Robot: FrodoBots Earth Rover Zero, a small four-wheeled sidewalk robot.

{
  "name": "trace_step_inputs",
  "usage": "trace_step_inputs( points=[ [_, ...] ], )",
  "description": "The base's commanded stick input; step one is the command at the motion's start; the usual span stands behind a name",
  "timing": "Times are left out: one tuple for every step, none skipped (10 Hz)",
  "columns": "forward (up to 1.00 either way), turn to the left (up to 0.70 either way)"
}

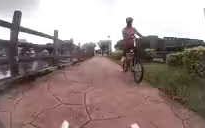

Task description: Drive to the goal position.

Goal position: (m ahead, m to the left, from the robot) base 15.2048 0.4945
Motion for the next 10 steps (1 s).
trace_step_inputs(
  points=[
    [0.70,0.00],
    [0.70,0.00],
    [0.70,-0.03],
    [0.70,-0.10],
    [0.70,-0.33],
    [0.70,-0.33],
    [0.70,-0.33],
    [0.70,-0.29],
    [0.70,-0.15],
    [0.70,0.00]
  ],
)
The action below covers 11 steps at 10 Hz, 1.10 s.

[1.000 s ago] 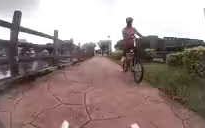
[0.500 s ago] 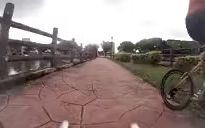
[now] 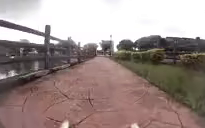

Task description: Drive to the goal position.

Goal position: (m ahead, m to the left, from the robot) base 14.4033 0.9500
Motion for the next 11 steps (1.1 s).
trace_step_inputs(
  points=[
    [0.70,0.00],
    [0.70,0.00],
    [0.70,0.00],
    [0.70,0.00],
    [0.70,-0.34],
    [0.70,-0.34],
    [0.70,-0.33],
    [0.70,0.00],
    [0.70,0.00],
    [0.70,0.00],
    [0.70,0.00]
  ],
)
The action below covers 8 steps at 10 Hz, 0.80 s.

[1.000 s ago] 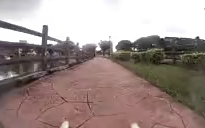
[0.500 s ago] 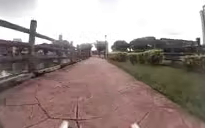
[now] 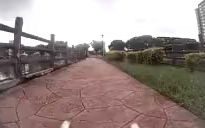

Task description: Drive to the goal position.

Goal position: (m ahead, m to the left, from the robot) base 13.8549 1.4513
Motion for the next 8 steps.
trace_step_inputs(
  points=[
    [0.70,0.00],
    [0.70,0.00],
    [0.70,0.00],
    [0.70,0.00],
    [0.70,0.00],
    [0.70,0.00],
    [0.70,0.00],
    [0.70,0.00]
  ],
)
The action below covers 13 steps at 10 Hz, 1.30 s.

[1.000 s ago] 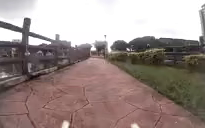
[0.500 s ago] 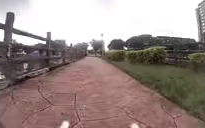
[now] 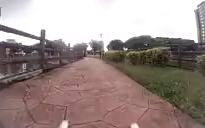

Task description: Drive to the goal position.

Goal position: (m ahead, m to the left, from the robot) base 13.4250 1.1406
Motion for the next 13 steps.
trace_step_inputs(
  points=[
    [0.70,0.00],
    [0.70,0.00],
    [0.70,0.01],
    [0.70,0.02],
    [0.70,0.02],
    [0.70,0.02],
    [0.70,0.02],
    [0.70,0.02],
    [0.70,0.02],
    [0.70,0.02],
    [0.70,0.02],
    [0.70,0.02],
    [0.70,0.02]
  ],
)
